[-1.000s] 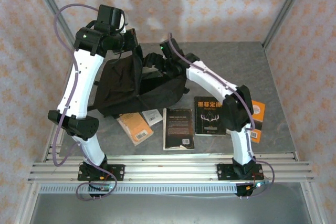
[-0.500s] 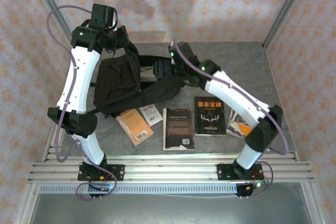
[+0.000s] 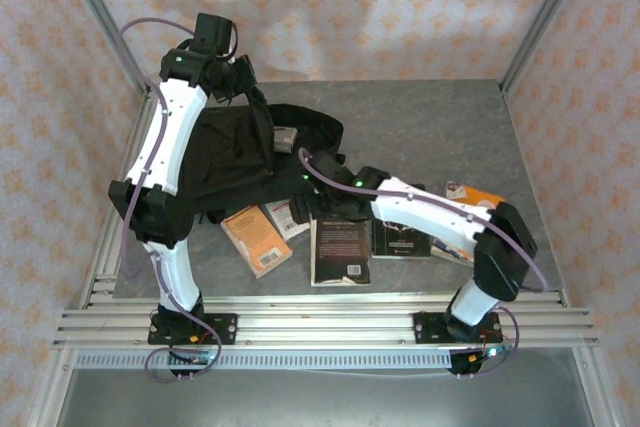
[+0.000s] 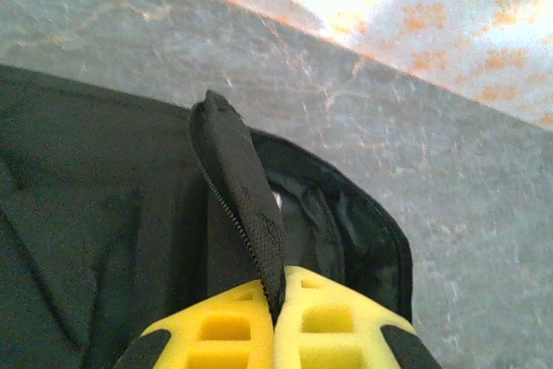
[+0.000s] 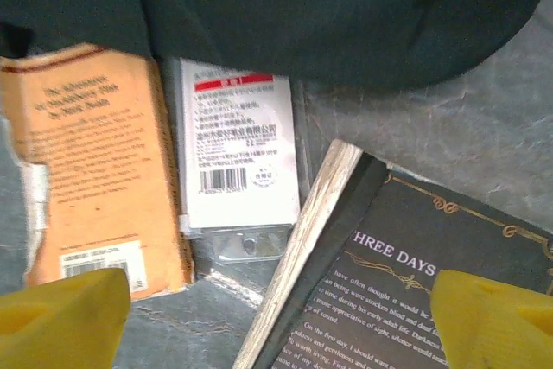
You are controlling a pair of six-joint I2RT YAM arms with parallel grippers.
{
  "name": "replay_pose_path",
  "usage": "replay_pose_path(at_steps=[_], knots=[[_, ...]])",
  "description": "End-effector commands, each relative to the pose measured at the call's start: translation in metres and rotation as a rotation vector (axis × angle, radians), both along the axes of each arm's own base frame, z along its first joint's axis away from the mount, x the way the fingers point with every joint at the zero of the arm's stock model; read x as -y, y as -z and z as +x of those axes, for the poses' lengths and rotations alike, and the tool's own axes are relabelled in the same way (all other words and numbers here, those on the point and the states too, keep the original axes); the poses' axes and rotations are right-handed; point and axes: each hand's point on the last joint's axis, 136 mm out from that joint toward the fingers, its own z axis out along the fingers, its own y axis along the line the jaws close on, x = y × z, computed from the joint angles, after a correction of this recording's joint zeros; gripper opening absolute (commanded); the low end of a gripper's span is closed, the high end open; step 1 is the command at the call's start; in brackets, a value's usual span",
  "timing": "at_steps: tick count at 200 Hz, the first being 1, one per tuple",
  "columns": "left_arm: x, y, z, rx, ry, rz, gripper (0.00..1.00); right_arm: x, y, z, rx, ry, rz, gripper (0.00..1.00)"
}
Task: Pack the student bag
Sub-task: Place the pencil case in the student bag.
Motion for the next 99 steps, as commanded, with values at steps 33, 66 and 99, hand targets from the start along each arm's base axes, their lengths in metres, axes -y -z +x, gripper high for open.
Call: replay_pose_path(at_steps=[33, 66, 99], knots=[[-0.050, -0.065, 0.019, 0.213, -0.148, 0.027, 0.00, -0.024, 0.014, 0.003, -0.079, 0.017, 0.008, 0.89], [-0.023, -0.005, 0.027, 0.085, -0.065, -0.047, 0.00, -0.047, 0.009, 0.001, -0.185, 0.105, 0.135, 0.85], [0.004, 0.042, 0.024, -0.001, 0.007, -0.080, 0.00, -0.053, 0.008, 0.006, -0.262, 0.306, 0.237, 0.73]])
